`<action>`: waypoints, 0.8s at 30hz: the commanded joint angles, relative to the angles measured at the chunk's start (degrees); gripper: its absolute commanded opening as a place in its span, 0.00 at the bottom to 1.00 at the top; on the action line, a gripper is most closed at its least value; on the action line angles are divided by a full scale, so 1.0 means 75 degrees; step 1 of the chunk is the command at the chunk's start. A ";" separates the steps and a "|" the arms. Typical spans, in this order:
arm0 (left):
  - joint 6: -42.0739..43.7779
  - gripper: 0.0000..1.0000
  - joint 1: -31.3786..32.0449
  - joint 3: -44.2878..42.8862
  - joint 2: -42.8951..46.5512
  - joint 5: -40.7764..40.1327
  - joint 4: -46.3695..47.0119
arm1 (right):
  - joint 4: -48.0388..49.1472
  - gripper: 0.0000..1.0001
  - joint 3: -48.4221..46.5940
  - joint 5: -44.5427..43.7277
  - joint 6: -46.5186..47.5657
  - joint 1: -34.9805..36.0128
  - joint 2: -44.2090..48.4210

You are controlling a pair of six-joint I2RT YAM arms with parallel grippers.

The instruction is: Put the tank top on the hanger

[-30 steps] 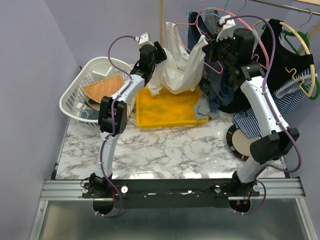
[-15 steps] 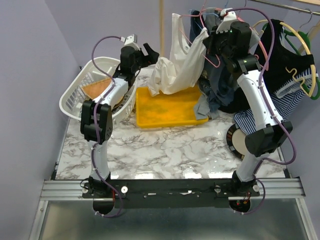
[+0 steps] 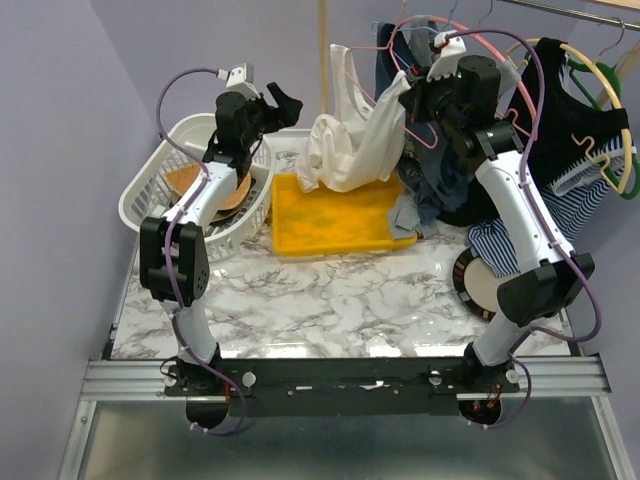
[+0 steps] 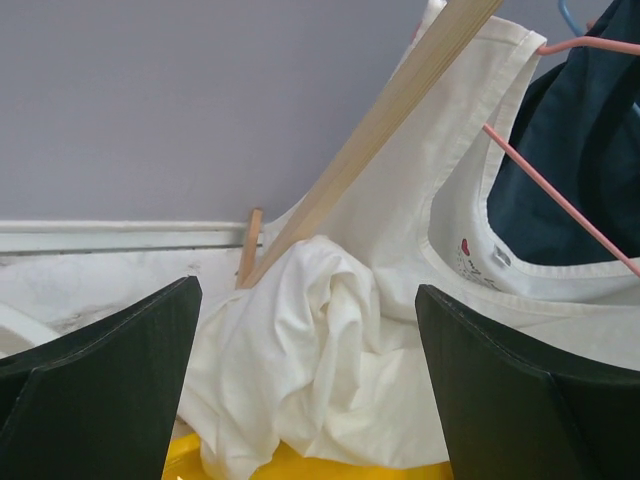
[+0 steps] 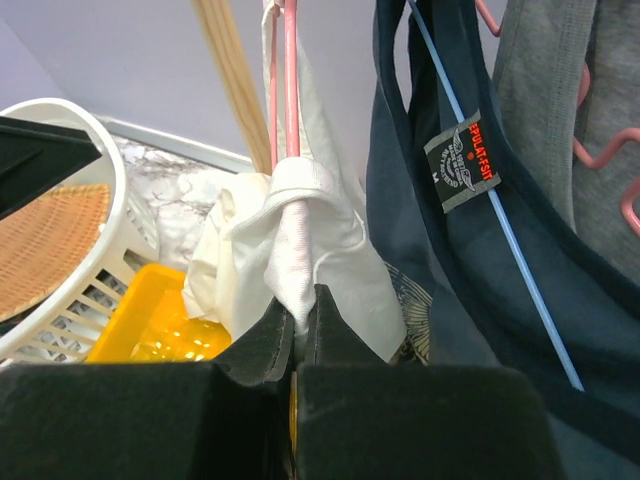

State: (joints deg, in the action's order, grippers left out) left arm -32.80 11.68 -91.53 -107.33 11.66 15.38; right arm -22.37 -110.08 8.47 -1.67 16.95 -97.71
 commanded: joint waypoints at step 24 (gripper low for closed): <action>0.0810 0.99 -0.0128 0.2546 0.2907 0.0754 -0.0023 | 0.1072 0.00 -0.0662 -0.1726 0.0774 0.0119 0.0009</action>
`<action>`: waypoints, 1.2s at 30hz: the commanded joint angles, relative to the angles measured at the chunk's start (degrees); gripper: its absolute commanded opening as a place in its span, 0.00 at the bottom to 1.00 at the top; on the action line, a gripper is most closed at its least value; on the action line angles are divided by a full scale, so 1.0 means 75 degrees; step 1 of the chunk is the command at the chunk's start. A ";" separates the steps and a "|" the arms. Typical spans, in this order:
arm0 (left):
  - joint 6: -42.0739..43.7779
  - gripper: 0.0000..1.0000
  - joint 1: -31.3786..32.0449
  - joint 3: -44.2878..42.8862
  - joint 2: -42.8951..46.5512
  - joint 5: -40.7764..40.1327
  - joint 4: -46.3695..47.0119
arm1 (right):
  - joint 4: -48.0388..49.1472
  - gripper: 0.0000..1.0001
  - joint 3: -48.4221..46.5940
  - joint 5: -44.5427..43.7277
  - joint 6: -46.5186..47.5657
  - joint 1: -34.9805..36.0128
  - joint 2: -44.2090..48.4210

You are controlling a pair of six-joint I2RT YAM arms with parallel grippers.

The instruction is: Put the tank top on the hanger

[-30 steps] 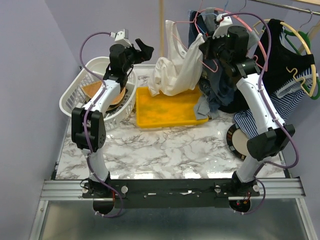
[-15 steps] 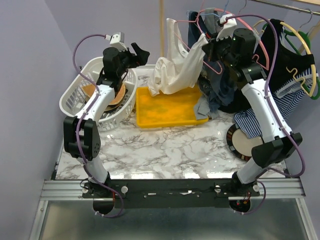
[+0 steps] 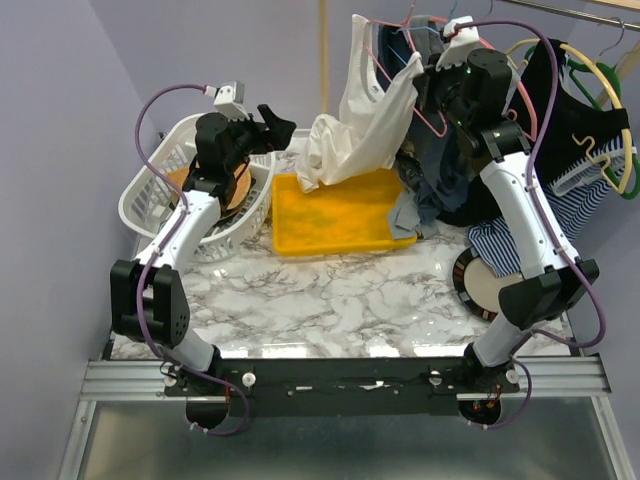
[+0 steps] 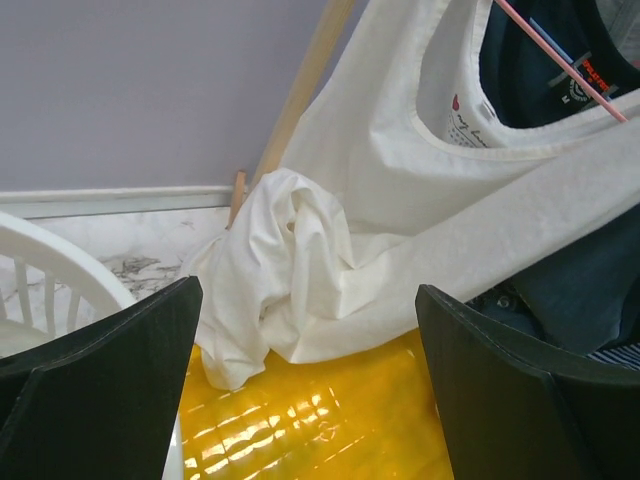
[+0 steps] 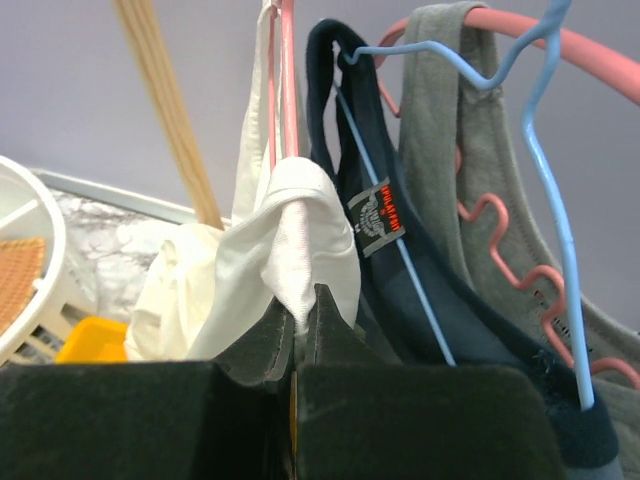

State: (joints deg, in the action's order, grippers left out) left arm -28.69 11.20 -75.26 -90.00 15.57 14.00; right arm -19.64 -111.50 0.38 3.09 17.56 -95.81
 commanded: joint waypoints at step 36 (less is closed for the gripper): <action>0.1247 0.99 -0.0076 0.3472 0.3702 0.0326 -0.1397 | 0.0767 0.75 0.0944 0.0183 0.0677 0.0037 0.1135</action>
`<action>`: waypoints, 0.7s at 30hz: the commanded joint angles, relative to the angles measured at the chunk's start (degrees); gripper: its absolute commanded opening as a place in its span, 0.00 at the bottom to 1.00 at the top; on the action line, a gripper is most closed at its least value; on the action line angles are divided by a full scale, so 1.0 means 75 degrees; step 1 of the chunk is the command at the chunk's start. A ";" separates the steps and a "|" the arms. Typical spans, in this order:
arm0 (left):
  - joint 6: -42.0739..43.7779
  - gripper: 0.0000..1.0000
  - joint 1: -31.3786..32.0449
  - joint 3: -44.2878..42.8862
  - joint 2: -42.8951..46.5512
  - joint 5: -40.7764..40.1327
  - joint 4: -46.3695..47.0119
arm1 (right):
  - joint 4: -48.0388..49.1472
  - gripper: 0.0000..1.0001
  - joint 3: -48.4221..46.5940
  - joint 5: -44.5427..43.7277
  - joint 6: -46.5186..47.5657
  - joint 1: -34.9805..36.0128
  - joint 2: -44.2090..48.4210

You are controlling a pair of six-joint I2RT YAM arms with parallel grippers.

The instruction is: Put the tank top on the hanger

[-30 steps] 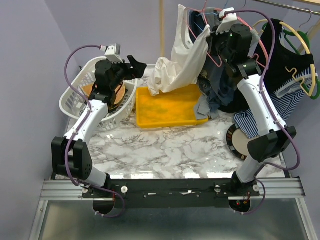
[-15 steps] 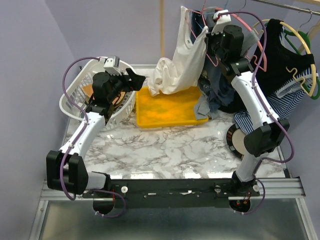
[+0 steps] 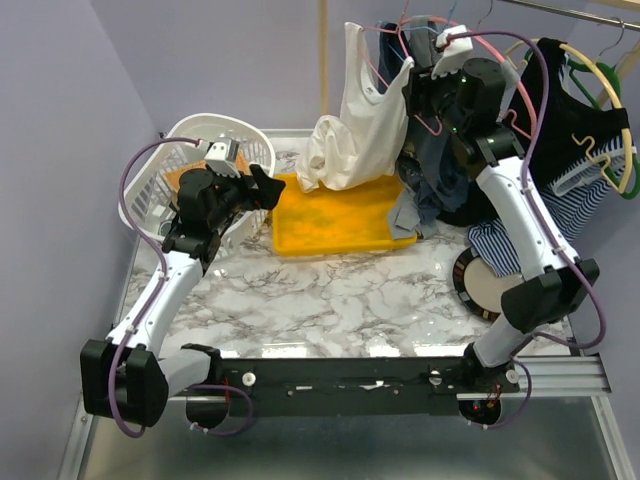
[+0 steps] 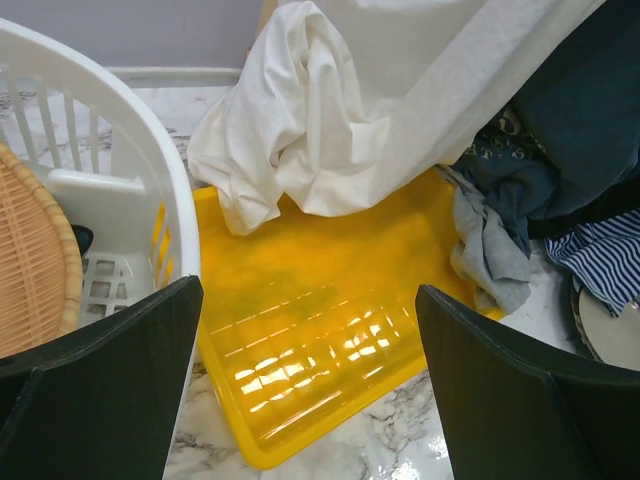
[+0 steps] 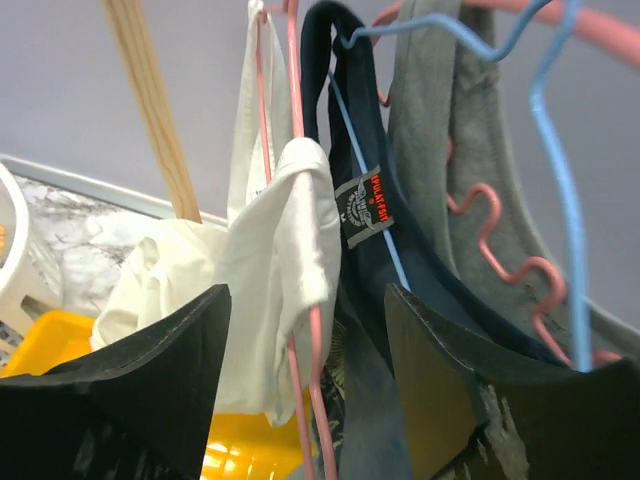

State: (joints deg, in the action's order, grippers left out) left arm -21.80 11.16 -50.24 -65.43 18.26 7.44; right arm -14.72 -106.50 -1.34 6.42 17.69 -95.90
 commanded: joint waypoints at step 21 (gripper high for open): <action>-0.0011 0.99 -0.0081 -0.1200 0.4469 -0.0619 -0.4050 | -0.1927 1.00 0.3067 -0.1331 0.0012 -0.0683 0.7463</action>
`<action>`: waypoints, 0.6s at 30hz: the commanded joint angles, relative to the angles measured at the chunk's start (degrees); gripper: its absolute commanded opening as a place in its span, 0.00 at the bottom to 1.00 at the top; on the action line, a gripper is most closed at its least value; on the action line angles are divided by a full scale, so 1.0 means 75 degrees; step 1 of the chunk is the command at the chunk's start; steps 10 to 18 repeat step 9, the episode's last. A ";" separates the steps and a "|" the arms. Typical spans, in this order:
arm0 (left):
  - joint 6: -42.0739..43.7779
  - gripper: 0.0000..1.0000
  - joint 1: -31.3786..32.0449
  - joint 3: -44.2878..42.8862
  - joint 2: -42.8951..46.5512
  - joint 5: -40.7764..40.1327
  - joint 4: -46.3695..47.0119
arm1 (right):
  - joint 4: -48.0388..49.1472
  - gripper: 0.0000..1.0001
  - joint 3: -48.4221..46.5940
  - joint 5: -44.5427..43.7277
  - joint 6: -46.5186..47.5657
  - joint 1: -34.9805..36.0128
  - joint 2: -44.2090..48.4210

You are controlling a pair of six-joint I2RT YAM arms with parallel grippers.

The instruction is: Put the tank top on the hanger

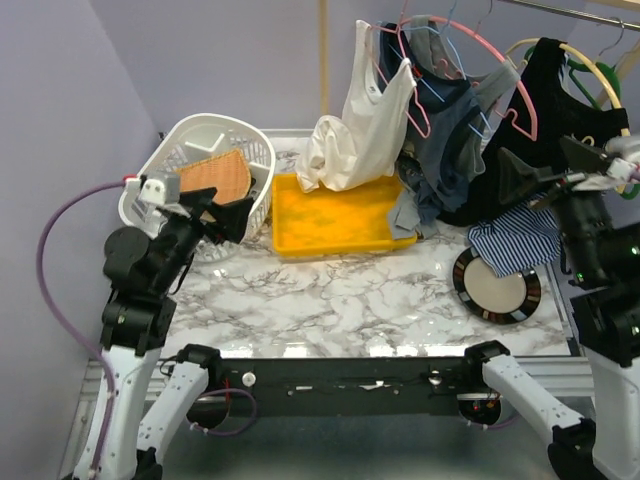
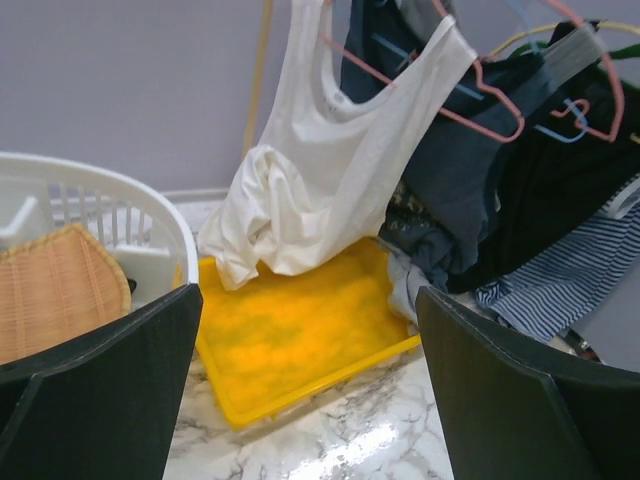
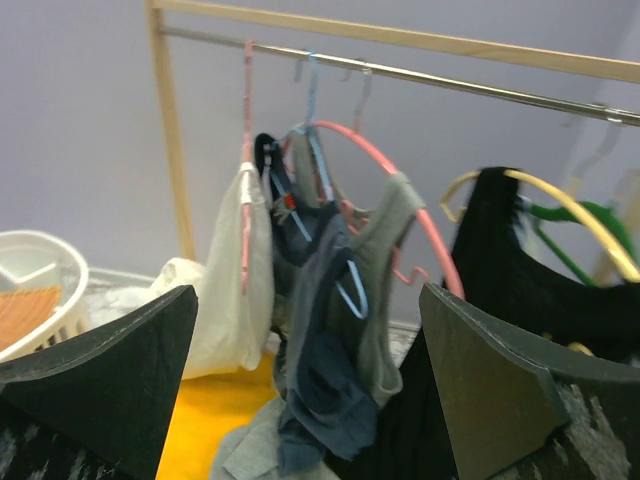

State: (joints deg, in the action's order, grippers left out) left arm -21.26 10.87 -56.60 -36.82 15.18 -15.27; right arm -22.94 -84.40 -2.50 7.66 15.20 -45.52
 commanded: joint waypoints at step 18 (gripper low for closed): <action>-0.0400 0.99 -0.0044 -0.0832 0.1065 0.0073 -0.1573 | -0.1699 1.00 0.0086 -0.0757 -0.0154 -0.1171 0.1616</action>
